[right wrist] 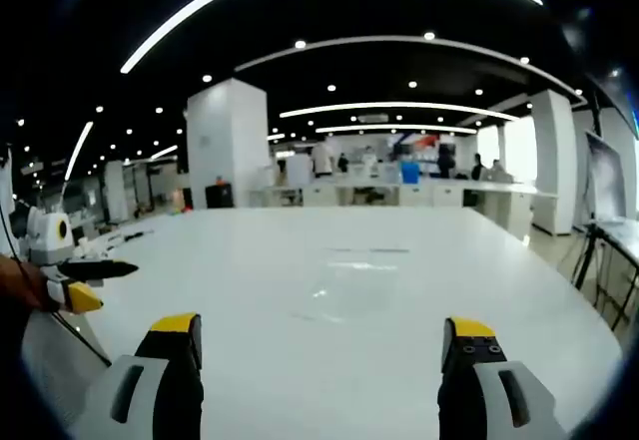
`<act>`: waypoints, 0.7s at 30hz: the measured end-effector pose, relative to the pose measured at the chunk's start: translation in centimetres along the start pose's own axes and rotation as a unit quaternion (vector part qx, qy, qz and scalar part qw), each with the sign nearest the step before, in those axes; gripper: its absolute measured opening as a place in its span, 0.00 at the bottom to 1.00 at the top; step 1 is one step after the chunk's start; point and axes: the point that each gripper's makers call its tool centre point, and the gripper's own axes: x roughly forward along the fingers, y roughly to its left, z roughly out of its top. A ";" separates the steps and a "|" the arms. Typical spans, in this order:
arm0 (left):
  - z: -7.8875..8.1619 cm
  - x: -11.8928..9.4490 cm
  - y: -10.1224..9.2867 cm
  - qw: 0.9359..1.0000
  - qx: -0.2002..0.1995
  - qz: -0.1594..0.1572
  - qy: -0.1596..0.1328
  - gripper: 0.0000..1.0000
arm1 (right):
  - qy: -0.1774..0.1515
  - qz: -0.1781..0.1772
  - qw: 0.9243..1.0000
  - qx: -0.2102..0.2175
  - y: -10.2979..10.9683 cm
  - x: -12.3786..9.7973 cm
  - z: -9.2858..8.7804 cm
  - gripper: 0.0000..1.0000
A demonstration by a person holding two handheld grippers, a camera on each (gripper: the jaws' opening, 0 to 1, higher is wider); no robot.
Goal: Open the resealable bag by pulling the two sides of the seal apart until the entire bag opening is separated and visibly accessible.
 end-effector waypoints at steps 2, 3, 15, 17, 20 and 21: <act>0.0 0.0 -0.1 1.000 0.000 -0.001 0.000 1.00 | -0.001 0.000 1.000 0.000 0.0 0.0 0.0 1.00; 0.0 0.0 -0.1 1.000 0.000 -0.001 0.000 1.00 | -0.001 0.000 1.000 0.000 0.0 0.0 0.0 1.00; 0.0 0.0 -0.3 1.000 0.001 -0.004 0.000 1.00 | -0.001 -0.001 1.000 0.000 -0.1 0.0 0.0 1.00; 0.0 0.0 -0.3 1.000 0.003 -0.004 0.001 1.00 | -0.001 -0.001 1.000 0.001 -0.1 -0.1 0.0 1.00; 0.0 0.0 -0.3 1.000 0.002 -0.005 0.000 1.00 | -0.001 -0.001 1.000 0.000 -0.1 -0.1 0.0 1.00; 0.1 0.0 -0.3 1.000 0.002 -0.005 -0.001 1.00 | -0.002 -0.001 1.000 0.000 0.0 -0.1 0.1 1.00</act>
